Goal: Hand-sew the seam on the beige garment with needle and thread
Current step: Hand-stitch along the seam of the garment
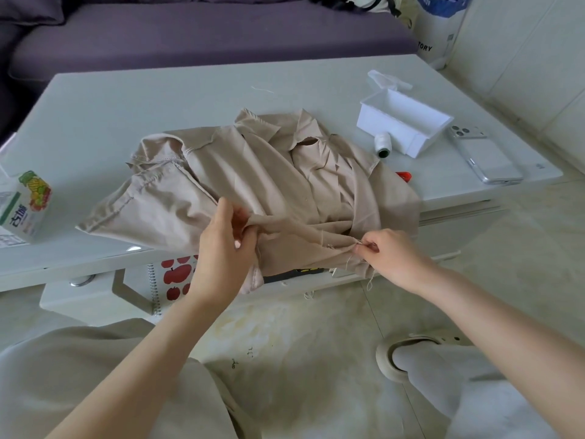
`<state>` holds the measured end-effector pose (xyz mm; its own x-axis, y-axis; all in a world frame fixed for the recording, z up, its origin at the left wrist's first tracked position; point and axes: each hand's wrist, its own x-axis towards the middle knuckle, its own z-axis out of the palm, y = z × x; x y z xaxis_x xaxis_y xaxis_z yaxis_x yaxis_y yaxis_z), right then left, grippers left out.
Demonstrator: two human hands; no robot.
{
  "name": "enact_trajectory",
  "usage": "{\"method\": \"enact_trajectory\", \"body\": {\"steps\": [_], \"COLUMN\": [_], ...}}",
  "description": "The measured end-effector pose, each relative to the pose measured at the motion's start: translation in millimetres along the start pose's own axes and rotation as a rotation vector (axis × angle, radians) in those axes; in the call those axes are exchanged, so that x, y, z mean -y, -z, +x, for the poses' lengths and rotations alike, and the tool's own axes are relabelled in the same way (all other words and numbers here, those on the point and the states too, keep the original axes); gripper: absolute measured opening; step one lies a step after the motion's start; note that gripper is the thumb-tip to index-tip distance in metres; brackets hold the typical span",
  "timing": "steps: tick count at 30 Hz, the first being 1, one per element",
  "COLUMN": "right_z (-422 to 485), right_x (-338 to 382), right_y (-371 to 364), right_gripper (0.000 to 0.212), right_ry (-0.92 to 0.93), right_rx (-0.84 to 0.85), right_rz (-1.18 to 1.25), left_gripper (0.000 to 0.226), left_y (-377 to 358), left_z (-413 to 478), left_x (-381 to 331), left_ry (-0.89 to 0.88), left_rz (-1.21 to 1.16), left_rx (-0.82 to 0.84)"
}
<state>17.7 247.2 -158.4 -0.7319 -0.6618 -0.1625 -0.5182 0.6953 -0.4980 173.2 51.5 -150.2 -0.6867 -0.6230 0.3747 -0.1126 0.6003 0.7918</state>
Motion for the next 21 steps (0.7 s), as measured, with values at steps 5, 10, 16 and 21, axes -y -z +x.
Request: {"method": "enact_trajectory", "body": {"steps": [5,10,16,21], "right_z": [1,6,7,-1], "right_x": [4,10,16,29], "right_y": [3,6,9,13], "right_gripper": [0.031,0.042,0.047,0.048], "right_ry": [0.026,0.004,0.032,0.158], "right_rx": [-0.045,-0.072,-0.105,-0.108], "right_rz": [-0.020,-0.034,0.018,0.108], "left_gripper": [0.035,0.027,0.011,0.029], "left_y": [3,2,-6,-33], "left_z": [0,9,-6,-30], "left_x": [-1,13,-2,-7], "left_ry": [-0.328,0.005,-0.357,-0.288], "left_rz": [0.077,0.315,0.226,0.154], "left_rx": [-0.114,-0.139,0.047,0.315]}}
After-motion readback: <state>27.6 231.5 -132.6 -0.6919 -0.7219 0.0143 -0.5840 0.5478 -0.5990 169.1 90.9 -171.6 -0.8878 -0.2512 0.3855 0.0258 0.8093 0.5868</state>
